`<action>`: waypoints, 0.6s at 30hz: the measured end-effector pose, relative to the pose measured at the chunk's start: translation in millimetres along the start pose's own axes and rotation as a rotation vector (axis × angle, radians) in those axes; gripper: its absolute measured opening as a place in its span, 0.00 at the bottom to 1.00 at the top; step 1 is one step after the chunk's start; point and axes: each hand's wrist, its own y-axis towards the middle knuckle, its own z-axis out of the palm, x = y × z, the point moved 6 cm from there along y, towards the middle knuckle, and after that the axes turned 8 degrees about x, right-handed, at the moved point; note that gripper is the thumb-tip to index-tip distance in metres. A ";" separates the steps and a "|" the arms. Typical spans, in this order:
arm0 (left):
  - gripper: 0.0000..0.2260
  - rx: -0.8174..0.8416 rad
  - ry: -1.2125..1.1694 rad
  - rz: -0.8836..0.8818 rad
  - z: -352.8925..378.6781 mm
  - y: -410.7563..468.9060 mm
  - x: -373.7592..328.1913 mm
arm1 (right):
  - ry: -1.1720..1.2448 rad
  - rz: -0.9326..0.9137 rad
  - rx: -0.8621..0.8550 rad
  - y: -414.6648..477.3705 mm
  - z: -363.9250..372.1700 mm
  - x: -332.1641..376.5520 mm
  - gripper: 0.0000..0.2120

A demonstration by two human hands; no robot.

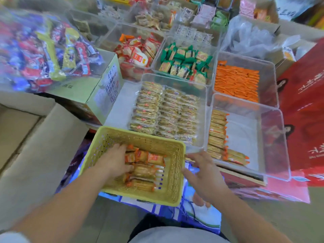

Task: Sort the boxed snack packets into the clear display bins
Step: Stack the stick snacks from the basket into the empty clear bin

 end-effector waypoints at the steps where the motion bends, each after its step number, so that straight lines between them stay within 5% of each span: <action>1: 0.42 0.020 0.019 -0.005 1.9 4.4 1.3 | -0.002 0.000 0.000 -2.2 8.2 5.2 0.17; 7: 0.40 0.071 0.233 0.032 7.3 26.0 0.5 | -0.100 -0.172 0.029 1.2 27.7 52.0 0.11; 11: 0.34 0.053 0.329 0.049 6.4 33.5 -4.9 | -0.286 -0.083 0.275 31.0 55.5 69.8 0.18; 18: 0.30 0.086 0.351 0.146 11.8 41.2 -3.8 | -0.493 0.106 0.666 73.1 124.3 56.4 0.17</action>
